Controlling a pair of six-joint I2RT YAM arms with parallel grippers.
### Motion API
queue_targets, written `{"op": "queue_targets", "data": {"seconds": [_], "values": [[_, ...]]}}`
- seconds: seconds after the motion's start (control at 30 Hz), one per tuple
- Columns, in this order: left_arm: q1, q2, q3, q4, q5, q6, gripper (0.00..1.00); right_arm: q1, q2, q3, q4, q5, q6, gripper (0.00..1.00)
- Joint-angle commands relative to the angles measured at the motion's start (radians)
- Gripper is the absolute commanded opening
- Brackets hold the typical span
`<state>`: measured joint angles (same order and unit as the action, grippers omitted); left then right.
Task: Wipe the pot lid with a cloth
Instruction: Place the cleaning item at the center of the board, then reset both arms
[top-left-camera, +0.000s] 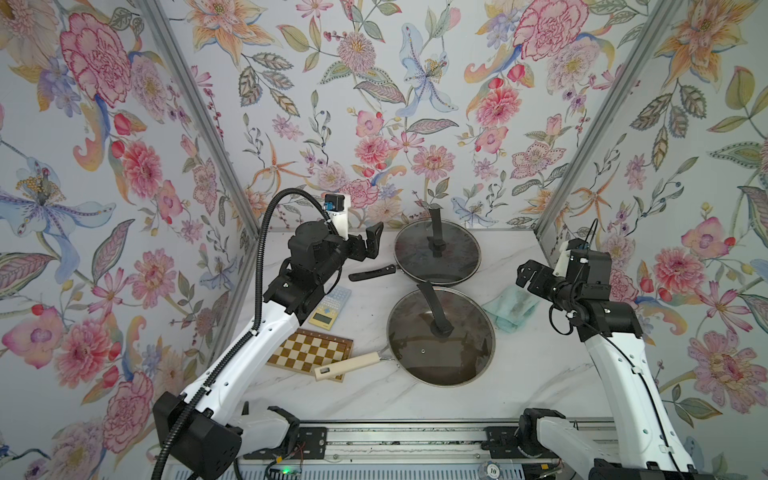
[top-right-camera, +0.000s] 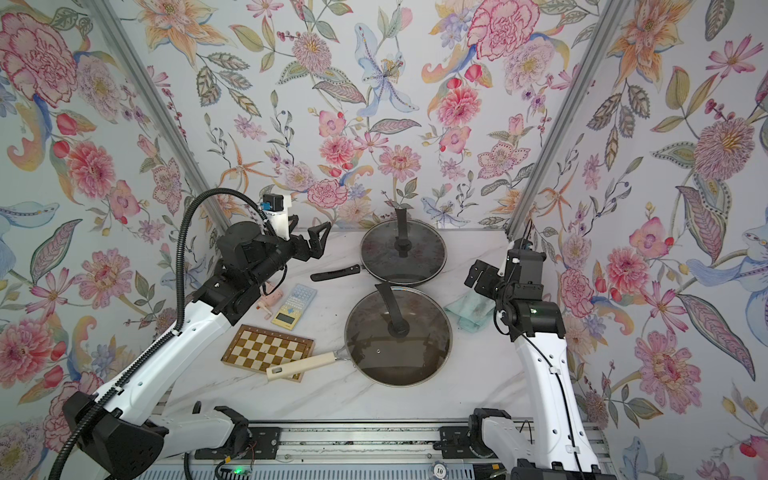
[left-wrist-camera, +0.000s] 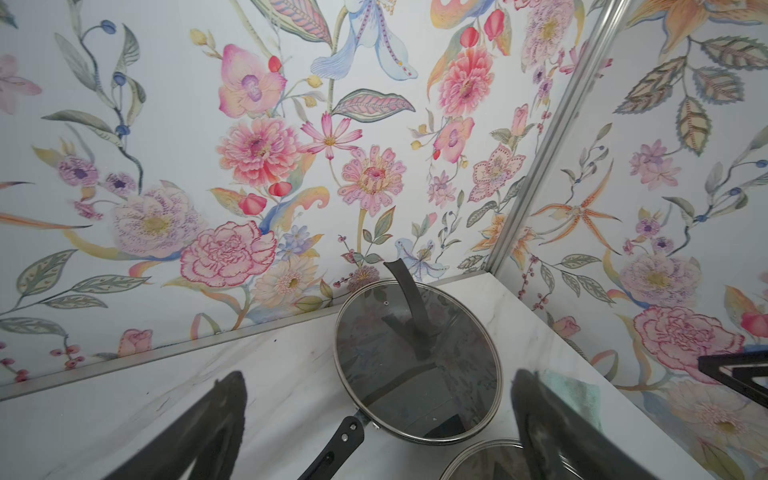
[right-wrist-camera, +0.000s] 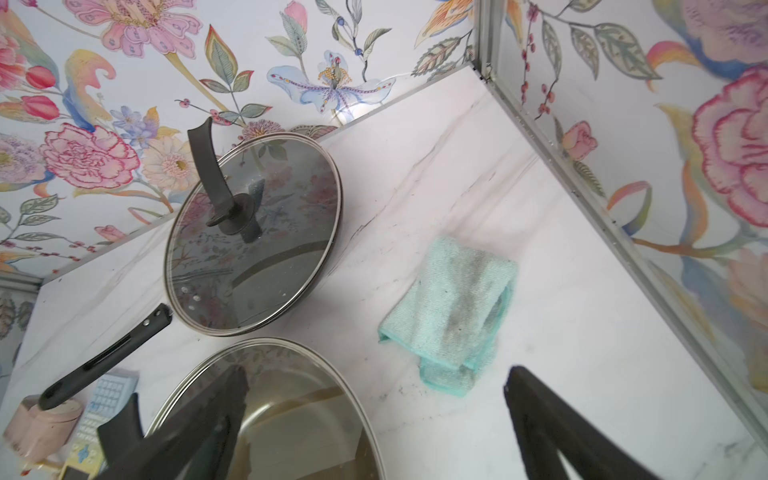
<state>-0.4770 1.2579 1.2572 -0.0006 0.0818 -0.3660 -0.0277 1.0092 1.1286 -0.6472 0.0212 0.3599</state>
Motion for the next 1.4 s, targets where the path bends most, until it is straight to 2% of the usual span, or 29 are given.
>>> {"op": "queue_targets", "data": {"seconds": [0.0,0.07,0.17,0.27,0.4,0.5,0.6,0.7,0.83,0.93,0.97,1.03,1.1,1.2,1.23,1.37], "values": [[0.017,-0.083,-0.050,-0.019,-0.242,0.079,0.99,-0.002,-0.056,-0.113,0.107,0.137,-0.073,0.99],[0.047,-0.137,-0.122,-0.029,-0.384,0.112,0.99,-0.001,-0.110,-0.210,0.211,0.202,-0.113,0.99],[0.110,-0.238,-0.297,0.044,-0.507,0.174,0.99,0.004,-0.202,-0.376,0.397,0.273,-0.188,0.99],[0.195,-0.328,-0.509,0.199,-0.522,0.213,0.99,0.004,-0.267,-0.542,0.594,0.336,-0.259,0.99],[0.279,-0.383,-0.810,0.487,-0.515,0.326,1.00,0.003,-0.265,-0.631,0.671,0.384,-0.293,0.99],[0.311,-0.356,-1.000,0.752,-0.542,0.386,0.99,0.003,-0.242,-0.662,0.701,0.382,-0.289,0.99],[0.353,-0.271,-1.103,0.922,-0.556,0.324,0.99,-0.001,-0.211,-0.681,0.736,0.362,-0.278,0.99],[0.381,-0.141,-1.155,1.121,-0.508,0.257,1.00,-0.008,-0.153,-0.679,0.751,0.328,-0.268,0.99],[0.378,0.102,-1.150,1.383,-0.507,0.300,1.00,-0.011,-0.095,-0.692,0.817,0.302,-0.252,0.99],[0.388,0.204,-1.109,1.400,-0.427,0.317,0.99,-0.018,-0.046,-0.706,0.881,0.271,-0.247,0.99],[0.388,0.256,-1.109,1.460,-0.400,0.329,0.99,-0.018,-0.027,-0.713,0.905,0.271,-0.247,0.99],[0.388,0.343,-1.095,1.513,-0.397,0.343,0.99,-0.018,0.003,-0.728,0.960,0.275,-0.250,0.99],[0.390,0.274,-1.033,1.315,-0.405,0.315,0.99,-0.018,0.024,-0.748,1.025,0.267,-0.259,0.99],[0.391,0.331,-1.057,1.445,-0.407,0.337,1.00,-0.018,0.056,-0.792,1.159,0.244,-0.292,0.99],[0.390,0.316,-1.051,1.401,-0.406,0.326,0.99,-0.017,0.072,-0.802,1.185,0.248,-0.294,0.99],[0.391,0.319,-1.056,1.424,-0.408,0.331,0.99,-0.009,0.163,-0.832,1.307,0.235,-0.318,0.99]]}}
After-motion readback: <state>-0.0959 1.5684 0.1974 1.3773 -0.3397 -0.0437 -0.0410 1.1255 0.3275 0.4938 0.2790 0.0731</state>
